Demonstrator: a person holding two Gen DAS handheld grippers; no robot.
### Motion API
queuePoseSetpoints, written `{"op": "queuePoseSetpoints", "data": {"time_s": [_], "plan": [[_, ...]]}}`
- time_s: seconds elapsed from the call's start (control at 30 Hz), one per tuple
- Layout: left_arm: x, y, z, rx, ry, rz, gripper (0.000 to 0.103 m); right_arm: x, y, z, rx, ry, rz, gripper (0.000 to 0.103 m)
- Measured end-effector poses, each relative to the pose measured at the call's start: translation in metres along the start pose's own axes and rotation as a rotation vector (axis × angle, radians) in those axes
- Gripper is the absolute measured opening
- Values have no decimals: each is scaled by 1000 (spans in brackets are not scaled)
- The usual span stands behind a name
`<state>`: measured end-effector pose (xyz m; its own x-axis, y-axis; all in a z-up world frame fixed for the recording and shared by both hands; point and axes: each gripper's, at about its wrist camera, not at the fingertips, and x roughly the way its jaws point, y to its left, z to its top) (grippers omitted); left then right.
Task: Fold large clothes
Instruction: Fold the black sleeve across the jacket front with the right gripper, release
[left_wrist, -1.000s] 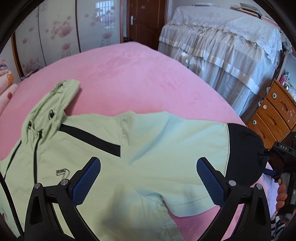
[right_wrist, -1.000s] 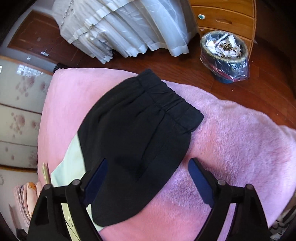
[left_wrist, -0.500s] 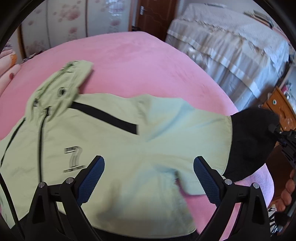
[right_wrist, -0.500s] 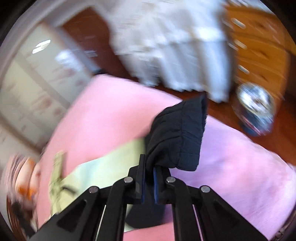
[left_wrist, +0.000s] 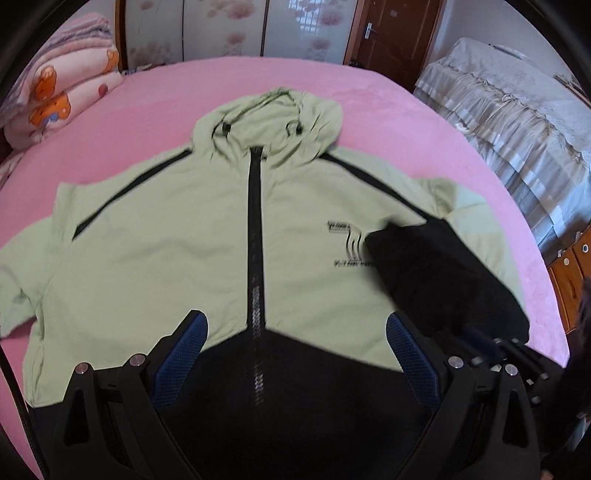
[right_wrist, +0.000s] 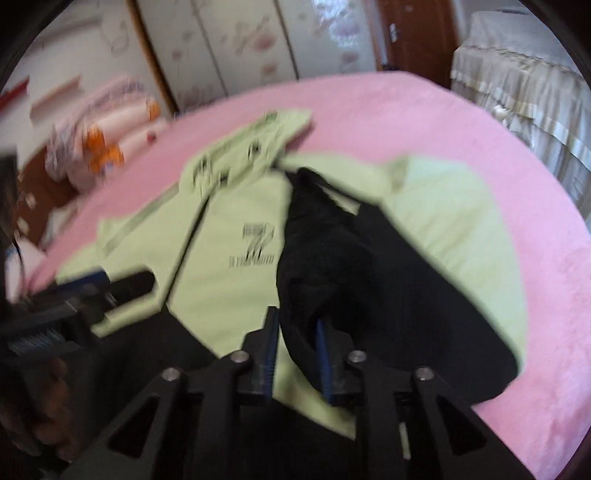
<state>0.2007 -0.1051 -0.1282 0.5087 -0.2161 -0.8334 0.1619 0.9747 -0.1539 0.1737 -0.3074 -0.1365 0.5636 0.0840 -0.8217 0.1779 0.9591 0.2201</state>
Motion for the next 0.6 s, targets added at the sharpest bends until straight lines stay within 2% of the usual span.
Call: {"op": "queuePoseSetpoints", "data": {"time_s": [0.03,0.1,0.23,0.43,0.6], "plan": [[3,1,-4,1,9,-8,97,9,4,-10,-10,26,-4,28],[8,-1,-9,6,27,-39,97,11,10,-23,-10,32,2,42],[16,-9,-15,0,55,-127,97,-13,8,-39,6,-6,19,56],[27,-9,-25,-67,96,-274,97,-33,19,-61,33,-41,28,59],[41,-11,-28,-103,131,-329,96,-34,7,-82,136,6,82,59]]}}
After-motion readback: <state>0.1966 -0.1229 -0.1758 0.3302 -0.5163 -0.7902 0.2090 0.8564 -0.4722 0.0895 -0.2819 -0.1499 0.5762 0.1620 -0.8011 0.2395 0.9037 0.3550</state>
